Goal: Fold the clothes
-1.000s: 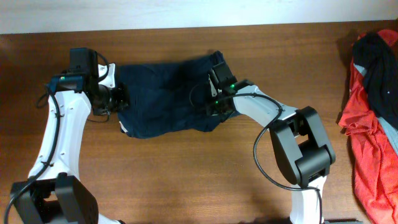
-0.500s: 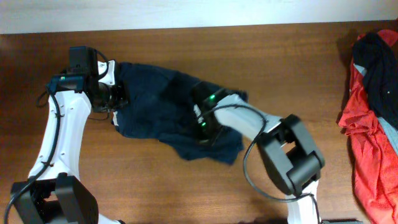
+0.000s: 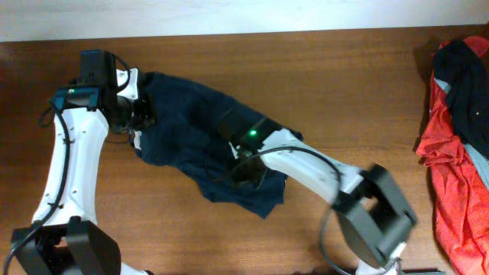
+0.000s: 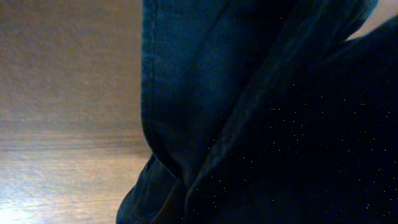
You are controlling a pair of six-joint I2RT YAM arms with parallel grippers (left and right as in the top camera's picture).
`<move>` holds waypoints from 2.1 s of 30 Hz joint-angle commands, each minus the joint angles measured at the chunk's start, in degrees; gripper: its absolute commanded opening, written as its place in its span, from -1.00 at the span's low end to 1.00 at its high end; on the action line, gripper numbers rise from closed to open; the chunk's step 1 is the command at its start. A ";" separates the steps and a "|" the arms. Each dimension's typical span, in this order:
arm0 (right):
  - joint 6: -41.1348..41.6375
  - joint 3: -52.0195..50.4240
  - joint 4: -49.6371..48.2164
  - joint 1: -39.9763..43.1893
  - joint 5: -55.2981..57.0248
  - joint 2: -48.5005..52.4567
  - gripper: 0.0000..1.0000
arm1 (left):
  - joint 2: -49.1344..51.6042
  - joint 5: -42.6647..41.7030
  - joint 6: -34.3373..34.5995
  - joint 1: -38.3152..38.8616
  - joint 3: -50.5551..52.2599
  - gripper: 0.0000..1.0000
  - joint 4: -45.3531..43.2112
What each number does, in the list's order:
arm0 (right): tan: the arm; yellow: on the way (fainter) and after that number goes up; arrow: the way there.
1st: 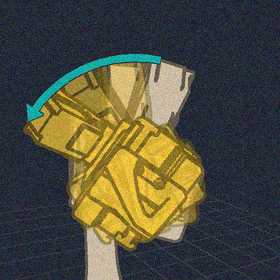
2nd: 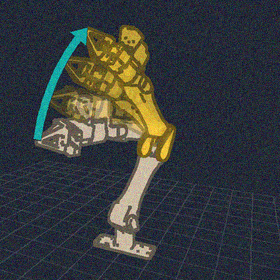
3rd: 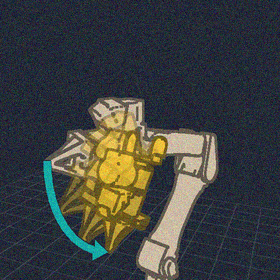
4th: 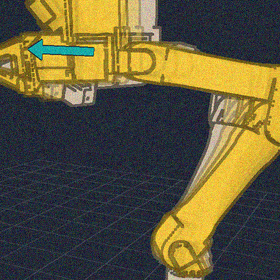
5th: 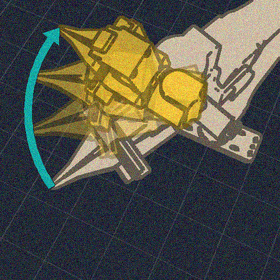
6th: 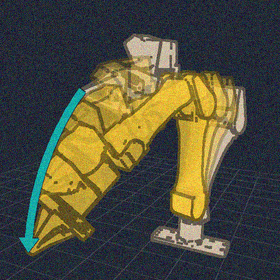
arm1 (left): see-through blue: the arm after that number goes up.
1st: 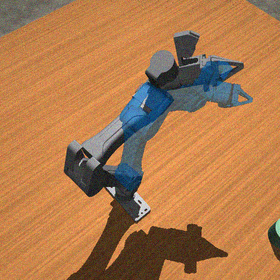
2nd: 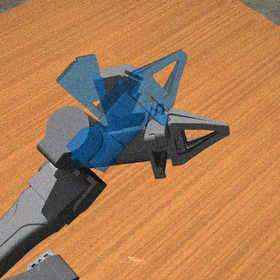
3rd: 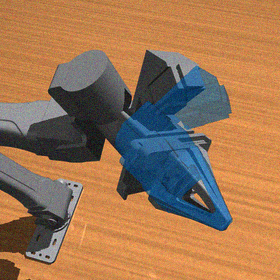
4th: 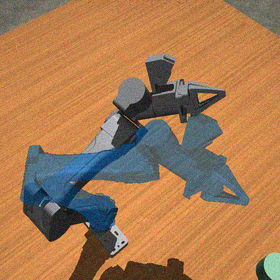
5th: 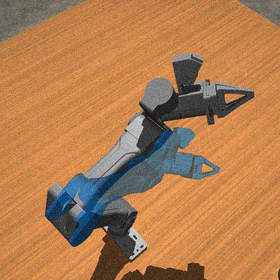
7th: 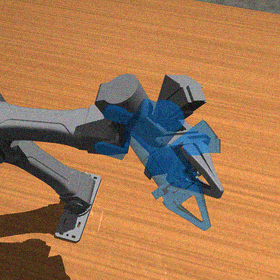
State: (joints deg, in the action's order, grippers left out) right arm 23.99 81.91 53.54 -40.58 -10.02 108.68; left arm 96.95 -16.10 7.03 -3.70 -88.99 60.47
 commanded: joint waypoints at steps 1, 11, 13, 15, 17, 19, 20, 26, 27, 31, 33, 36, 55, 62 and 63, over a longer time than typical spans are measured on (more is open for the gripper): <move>-1.88 0.28 -1.86 1.77 2.69 -5.07 -0.92 | -1.20 -0.55 -0.68 -0.04 -2.80 -0.99 0.31; -8.46 0.26 -19.58 4.90 -6.08 -1.33 -0.92 | 0.26 -0.55 2.78 -0.04 -1.16 -0.99 3.85; -6.99 0.26 -23.43 5.35 -7.08 0.09 -0.92 | 0.48 -0.61 2.84 -0.04 0.33 -0.99 3.89; -6.95 0.26 -27.12 5.35 -8.26 1.55 -0.92 | 0.61 -0.68 3.06 -0.04 1.64 -0.99 3.87; -6.29 0.26 -31.39 5.35 -8.55 3.52 -0.92 | 0.61 -0.61 3.17 -0.02 2.23 -0.99 3.65; -4.83 0.26 -35.21 5.40 -7.34 5.53 -0.92 | 0.48 -0.66 2.43 0.15 2.21 -0.99 2.75; -3.58 0.26 -36.54 5.62 -5.95 6.43 -0.92 | 0.33 -0.57 1.75 0.48 2.21 -0.99 2.51; 3.41 0.28 -41.48 8.59 -4.76 13.27 -0.92 | -0.66 2.36 1.03 3.58 2.21 -0.99 2.45; 3.39 0.28 -42.21 8.85 -6.82 14.60 -0.92 | -0.79 2.75 1.03 4.04 2.21 -0.99 2.43; 3.39 0.28 -45.27 8.63 -14.03 19.71 -0.92 | -1.01 3.93 1.07 6.49 1.27 -0.99 2.16; 3.37 0.28 -45.70 8.13 -14.71 20.41 -0.92 | -1.03 3.93 1.33 7.61 -0.09 -0.99 2.16; 3.32 0.28 -46.56 7.58 -15.30 20.26 -0.92 | -1.09 3.91 2.80 9.38 -2.91 -0.99 2.14; -1.22 0.50 -24.04 14.29 -12.83 -0.57 -0.91 | -1.07 5.44 8.76 14.69 -5.99 -0.99 -1.18; -1.18 0.50 -13.79 19.56 -7.02 -9.05 -0.90 | -1.09 11.98 7.74 19.63 -5.99 -0.99 -1.05; -1.11 0.50 -12.85 20.35 -7.06 -9.11 -0.91 | -1.09 14.25 8.24 20.87 -6.01 -0.99 -1.05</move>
State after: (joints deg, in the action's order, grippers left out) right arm 23.51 82.19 38.92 -22.35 -20.47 100.07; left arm 97.19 -7.79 15.00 14.02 -93.23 59.75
